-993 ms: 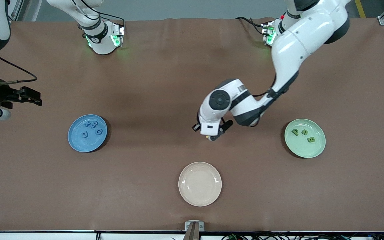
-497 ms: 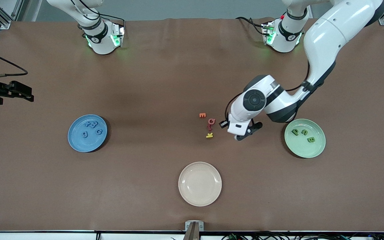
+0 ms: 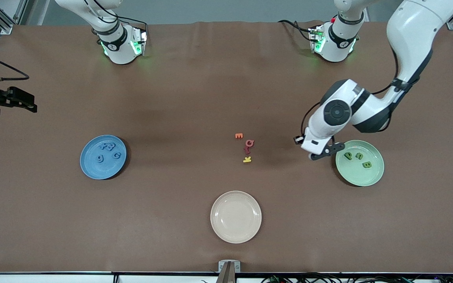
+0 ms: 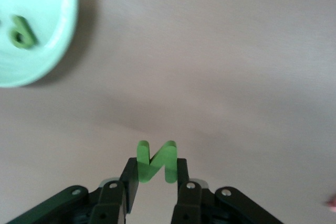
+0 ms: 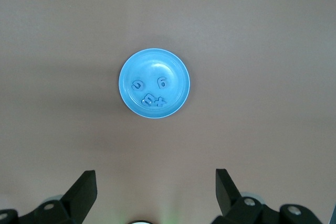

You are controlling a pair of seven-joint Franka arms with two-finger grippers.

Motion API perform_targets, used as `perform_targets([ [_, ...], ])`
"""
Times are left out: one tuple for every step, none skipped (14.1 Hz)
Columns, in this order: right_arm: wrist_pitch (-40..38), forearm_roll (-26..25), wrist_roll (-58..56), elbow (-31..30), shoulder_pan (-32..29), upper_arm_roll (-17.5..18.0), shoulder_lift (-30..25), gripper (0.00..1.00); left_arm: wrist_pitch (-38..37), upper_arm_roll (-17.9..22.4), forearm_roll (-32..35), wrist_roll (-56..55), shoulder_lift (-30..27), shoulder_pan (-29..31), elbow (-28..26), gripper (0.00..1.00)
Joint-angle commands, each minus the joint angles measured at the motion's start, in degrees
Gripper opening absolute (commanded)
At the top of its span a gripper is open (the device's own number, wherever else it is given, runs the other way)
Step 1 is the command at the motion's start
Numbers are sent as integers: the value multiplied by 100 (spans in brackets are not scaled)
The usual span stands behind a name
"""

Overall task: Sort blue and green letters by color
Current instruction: 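Carry green N to the green plate while the right gripper withdraws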

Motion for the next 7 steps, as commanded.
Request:
perform_targets([
  [43,140,41,-475,-74,53,-454,100,43,-135,320,528,-326,579,-414,1],
  [52,150,41,-528,-65,61,-533,100,44,-143,444,643,-335,738,-450,1],
  [69,159,41,-581,-65,61,-595,100,52,-196,515,818,-327,922,-459,1],
  [96,159,41,-694,-65,61,-674,100,61,-248,559,1046,-327,1150,-485,1],
  [209,185,41,-843,-74,53,-788,100,79,-345,559,1240,-327,1370,-538,1],
  [323,185,41,-1010,-74,53,-919,100,79,-389,568,1442,-327,1581,-564,1],
  [420,185,41,-1125,-65,53,-1025,100,87,-390,673,1592,-327,1688,-599,1],
])
